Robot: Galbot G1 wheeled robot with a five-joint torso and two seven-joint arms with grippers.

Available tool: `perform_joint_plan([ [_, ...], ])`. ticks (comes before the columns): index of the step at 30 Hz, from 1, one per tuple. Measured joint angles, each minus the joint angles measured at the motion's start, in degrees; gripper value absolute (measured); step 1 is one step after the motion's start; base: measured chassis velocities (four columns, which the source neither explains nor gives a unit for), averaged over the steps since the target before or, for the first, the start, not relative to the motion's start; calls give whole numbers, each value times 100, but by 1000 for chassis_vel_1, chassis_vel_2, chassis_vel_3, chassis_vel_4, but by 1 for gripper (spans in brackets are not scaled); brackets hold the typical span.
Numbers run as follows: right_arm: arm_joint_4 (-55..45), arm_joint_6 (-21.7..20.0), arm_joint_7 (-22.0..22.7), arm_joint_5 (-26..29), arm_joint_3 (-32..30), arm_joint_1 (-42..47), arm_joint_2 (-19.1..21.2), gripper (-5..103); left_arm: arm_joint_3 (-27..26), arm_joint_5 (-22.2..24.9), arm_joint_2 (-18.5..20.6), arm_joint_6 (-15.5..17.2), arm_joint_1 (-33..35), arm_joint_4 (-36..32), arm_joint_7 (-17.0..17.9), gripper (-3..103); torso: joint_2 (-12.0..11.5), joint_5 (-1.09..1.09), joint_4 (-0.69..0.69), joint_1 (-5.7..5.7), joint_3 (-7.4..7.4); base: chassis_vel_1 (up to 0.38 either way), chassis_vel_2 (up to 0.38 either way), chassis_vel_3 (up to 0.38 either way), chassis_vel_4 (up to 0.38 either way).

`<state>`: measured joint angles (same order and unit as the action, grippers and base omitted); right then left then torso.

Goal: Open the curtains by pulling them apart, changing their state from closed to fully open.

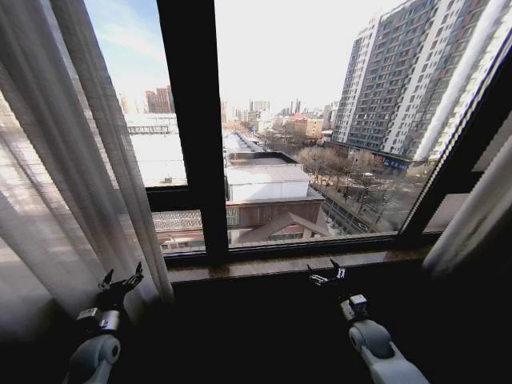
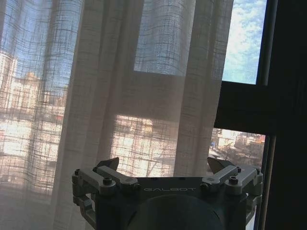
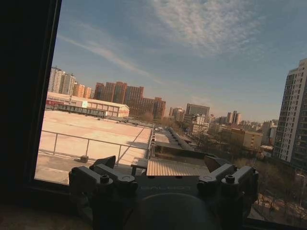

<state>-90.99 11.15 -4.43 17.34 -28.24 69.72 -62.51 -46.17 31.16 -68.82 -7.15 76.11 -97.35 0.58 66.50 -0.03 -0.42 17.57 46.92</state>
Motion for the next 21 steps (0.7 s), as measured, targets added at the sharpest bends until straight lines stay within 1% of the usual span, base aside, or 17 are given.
perform_joint_plan([
  [2, 0, 0, 0, 0, 0, 0, 0, 100, 0, 0, 0, 0, 0, 0, 0, 100, 1, 1, 1, 0, 0, 9, 25, 10, -1],
  [5, 0, 0, 0, 0, 0, 0, 0, 100, 1, 0, 0, 0, 0, 0, 0, 100, 0, 5, -2, 0, 0, -30, 58, 22, -59],
  [12, 0, 0, 0, 0, 0, 0, 0, 100, 1, 0, 0, 0, 0, 0, -1, 100, -2, 3, -1, 5, 2, -62, 59, 55, -58],
  [21, 0, 0, 0, 0, 0, 0, 0, 100, 1, 0, 0, 0, 0, 0, -1, 100, 0, 4, -2, 0, 0, -2, 6, 4, -4],
])
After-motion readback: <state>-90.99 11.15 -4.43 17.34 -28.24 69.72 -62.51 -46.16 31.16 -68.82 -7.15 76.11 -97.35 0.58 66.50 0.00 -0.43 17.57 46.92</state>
